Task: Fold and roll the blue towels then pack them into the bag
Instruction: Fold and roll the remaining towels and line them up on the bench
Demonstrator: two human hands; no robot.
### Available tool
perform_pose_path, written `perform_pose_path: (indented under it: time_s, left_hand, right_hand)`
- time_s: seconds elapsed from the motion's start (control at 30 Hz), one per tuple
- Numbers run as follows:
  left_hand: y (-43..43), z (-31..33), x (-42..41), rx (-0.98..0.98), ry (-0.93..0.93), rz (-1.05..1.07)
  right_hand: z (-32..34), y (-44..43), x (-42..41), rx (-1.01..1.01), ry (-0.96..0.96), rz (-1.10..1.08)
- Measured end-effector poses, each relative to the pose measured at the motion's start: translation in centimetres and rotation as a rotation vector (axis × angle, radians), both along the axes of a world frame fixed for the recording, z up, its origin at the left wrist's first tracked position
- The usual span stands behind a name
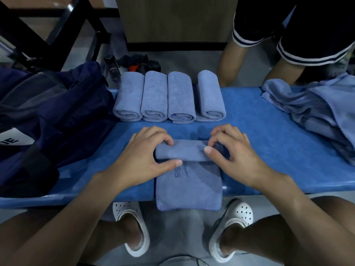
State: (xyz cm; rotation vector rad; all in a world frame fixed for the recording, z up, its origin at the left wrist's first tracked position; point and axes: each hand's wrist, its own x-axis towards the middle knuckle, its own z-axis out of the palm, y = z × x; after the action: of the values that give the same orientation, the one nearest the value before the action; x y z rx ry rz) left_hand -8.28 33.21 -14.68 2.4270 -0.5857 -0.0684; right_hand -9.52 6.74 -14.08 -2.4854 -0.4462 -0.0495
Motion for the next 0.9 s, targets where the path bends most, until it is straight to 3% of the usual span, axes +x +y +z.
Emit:
perform_pose_path:
  time_s: [0.2, 0.4, 0.57, 0.73, 0.83, 0.9]
  left_hand:
    - [-0.1, -0.1, -0.2, -0.114, 0.086, 0.027]
    - [0.3, -0.6, 0.1, 0.113, 0.147, 0.027]
    - [0.1, 0.0, 0.2, 0.043, 0.247, 0.070]
    - [-0.2, -0.1, 0.6, -0.106, 0.245, 0.185]
    - [-1.0, 0.1, 0.6, -0.111, 0.017, 0.138]
    - [-1.1, 0.1, 0.6, -0.056, -0.105, 0.047]
  right_hand:
    - [-0.4, -0.3, -0.5, 0.003, 0.080, -0.004]
    - [-0.3, -0.8, -0.2, -0.121, 0.231, -0.002]
    - [-0.1, -0.5, 0.2, 0.007, 0.290, -0.006]
    - [-0.4, 0.2, 0.7, 0.025, 0.103, -0.050]
    - [-0.1, 0.7, 1.0, -0.043, -0.137, -0.035]
    - [0.3, 1.1, 0.9, -0.090, -0.181, -0.022]
